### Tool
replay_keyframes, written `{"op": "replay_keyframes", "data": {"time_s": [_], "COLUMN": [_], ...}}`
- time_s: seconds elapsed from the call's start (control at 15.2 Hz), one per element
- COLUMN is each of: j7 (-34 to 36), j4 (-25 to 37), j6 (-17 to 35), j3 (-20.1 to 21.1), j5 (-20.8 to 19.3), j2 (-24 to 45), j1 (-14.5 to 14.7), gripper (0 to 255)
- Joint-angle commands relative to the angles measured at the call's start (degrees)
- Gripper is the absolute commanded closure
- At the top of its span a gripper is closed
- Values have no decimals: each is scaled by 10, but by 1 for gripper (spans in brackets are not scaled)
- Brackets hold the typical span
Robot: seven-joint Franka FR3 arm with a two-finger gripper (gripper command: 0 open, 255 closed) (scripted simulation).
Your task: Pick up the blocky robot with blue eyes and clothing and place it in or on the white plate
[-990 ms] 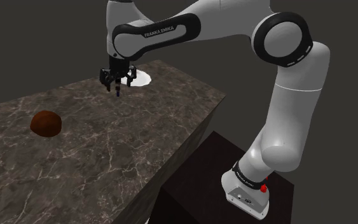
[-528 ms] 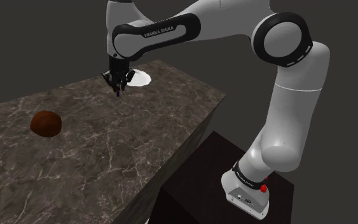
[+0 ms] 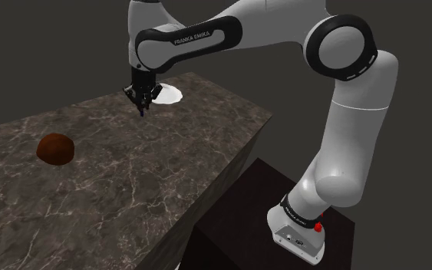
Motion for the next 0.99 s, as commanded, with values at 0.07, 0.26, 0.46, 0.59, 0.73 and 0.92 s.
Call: {"op": "replay_keyframes", "data": {"time_s": [0.07, 0.26, 0.46, 0.59, 0.73, 0.92], "j7": [-2, -5, -8, -9, -11, -14], "j4": [8, 21, 35, 45, 56, 74], "j6": [-13, -33, -54, -68, -82, -103], "j3": [0, 1, 2, 3, 3, 4], "j5": [2, 5, 7, 9, 10, 12], "j2": [-5, -12, -18, -22, -25, -29], "j1": [-1, -1, -1, -1, -1, -1], "gripper": [255, 255, 255, 255, 255, 255]}}
